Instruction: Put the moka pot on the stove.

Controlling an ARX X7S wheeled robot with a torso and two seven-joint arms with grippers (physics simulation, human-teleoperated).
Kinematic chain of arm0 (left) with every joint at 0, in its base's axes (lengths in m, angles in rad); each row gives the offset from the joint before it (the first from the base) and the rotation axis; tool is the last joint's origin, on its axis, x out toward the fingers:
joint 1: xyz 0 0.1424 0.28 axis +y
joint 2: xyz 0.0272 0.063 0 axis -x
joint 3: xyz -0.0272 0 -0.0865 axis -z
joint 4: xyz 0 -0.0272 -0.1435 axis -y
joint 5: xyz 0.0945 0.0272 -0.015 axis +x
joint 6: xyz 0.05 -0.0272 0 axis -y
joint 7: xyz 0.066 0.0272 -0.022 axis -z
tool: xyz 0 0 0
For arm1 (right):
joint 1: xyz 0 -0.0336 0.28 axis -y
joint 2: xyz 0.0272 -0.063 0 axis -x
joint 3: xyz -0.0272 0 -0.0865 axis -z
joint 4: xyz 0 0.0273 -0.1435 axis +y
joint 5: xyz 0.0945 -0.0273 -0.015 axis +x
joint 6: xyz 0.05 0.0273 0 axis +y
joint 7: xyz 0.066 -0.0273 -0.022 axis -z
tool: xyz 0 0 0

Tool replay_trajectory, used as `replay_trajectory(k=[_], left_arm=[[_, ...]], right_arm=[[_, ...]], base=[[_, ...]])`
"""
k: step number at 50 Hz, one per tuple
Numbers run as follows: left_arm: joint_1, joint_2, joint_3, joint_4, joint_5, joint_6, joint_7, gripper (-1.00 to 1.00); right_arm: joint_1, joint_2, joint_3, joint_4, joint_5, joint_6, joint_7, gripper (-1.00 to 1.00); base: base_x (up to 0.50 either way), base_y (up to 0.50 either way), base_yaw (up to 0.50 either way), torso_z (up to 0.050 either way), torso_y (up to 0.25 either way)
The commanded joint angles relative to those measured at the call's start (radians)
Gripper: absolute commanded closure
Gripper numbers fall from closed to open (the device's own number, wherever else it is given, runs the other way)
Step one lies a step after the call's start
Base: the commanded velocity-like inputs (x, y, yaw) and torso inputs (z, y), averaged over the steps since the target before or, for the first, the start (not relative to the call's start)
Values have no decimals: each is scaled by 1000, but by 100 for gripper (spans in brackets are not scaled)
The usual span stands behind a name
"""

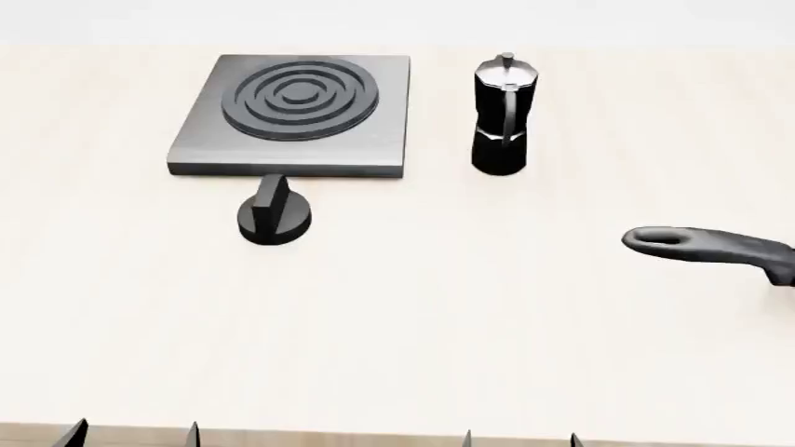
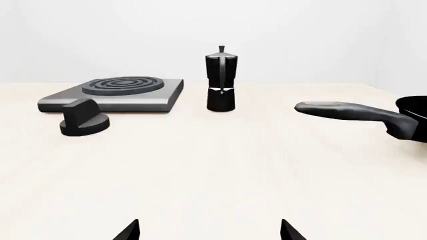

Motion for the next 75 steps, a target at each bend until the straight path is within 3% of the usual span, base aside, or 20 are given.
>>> replay_trajectory(k=[1,10,34,44,75], left_arm=[[-3,-31,38,-5,-31,3,-38,-100],[-5,-57,52,3,-68,-1,-44,-100],[52,-100,94,135,-111,1,-59,-100],[54,-113,104,160,-128,-5,-71,-100],[53,-142,125,173,-155,-1,-106,-100]], right_arm=[[3,12,-15,12,12,-9,15,-100],[5,33,-51,40,88,-9,38,-100],[-32,86,-124,-181,52,13,110,-100],[-22,93,-148,-176,68,5,111,-100],[-13,121,-182,-174,110,-7,147,-100]], base=[[0,0,0,0,0],[0,0,0,0,0],[0,0,0,0,0],[19,0,0,0,0],[244,0,0,0,0]])
